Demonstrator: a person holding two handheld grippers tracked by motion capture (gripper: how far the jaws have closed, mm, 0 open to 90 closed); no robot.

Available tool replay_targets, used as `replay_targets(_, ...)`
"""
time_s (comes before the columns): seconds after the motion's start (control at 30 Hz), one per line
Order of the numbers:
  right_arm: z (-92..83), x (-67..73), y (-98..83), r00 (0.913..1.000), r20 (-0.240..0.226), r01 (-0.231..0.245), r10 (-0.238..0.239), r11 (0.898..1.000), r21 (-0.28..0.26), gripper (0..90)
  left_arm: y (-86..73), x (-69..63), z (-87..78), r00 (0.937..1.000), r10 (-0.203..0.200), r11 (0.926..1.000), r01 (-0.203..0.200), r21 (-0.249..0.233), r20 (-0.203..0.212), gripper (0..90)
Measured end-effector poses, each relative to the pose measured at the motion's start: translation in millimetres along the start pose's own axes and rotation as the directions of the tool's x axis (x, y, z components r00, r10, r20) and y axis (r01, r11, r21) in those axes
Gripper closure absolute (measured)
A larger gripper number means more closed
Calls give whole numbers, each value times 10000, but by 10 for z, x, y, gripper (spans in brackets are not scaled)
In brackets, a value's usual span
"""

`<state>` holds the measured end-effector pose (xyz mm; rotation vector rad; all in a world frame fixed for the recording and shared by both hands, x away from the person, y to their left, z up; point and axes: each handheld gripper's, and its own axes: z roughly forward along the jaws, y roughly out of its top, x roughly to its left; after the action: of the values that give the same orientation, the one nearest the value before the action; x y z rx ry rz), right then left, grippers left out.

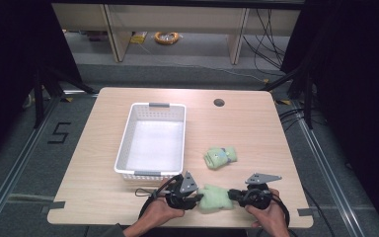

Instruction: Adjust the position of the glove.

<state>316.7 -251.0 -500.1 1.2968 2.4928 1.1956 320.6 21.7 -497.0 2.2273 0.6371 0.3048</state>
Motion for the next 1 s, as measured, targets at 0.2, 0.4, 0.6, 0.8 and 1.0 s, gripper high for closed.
replay_targets(0.2, -38, -38, 12, 9996, 245, -166, 170, 9997, -181, 667, -2, -126, -208, 9997, -243, 9987, 240, -452, -44, 555)
replay_targets(0.4, -117, -52, 90, 9982, 497, 378, -346, 9972, -651, 515, -106, -115, -324, 9960, -894, 9950, 889, -460, -78, 435)
replay_targets(0.6, -187, -110, 225, 9923, 934, 883, -807, 9929, -798, 518, -187, -102, -407, 9858, -1673, 9853, 1676, -325, 128, 338)
replay_targets(0.8, -149, -210, 378, 9803, 1407, 1491, -1387, 9866, -665, 526, -277, -93, -463, 9757, -2182, 9736, 2192, -641, 218, 320)
replay_targets(1.0, -22, -309, 568, 9769, 1463, 1640, -1556, 9853, -472, 534, -380, -59, -526, 9714, -2369, 9705, 2374, -411, 158, 301)
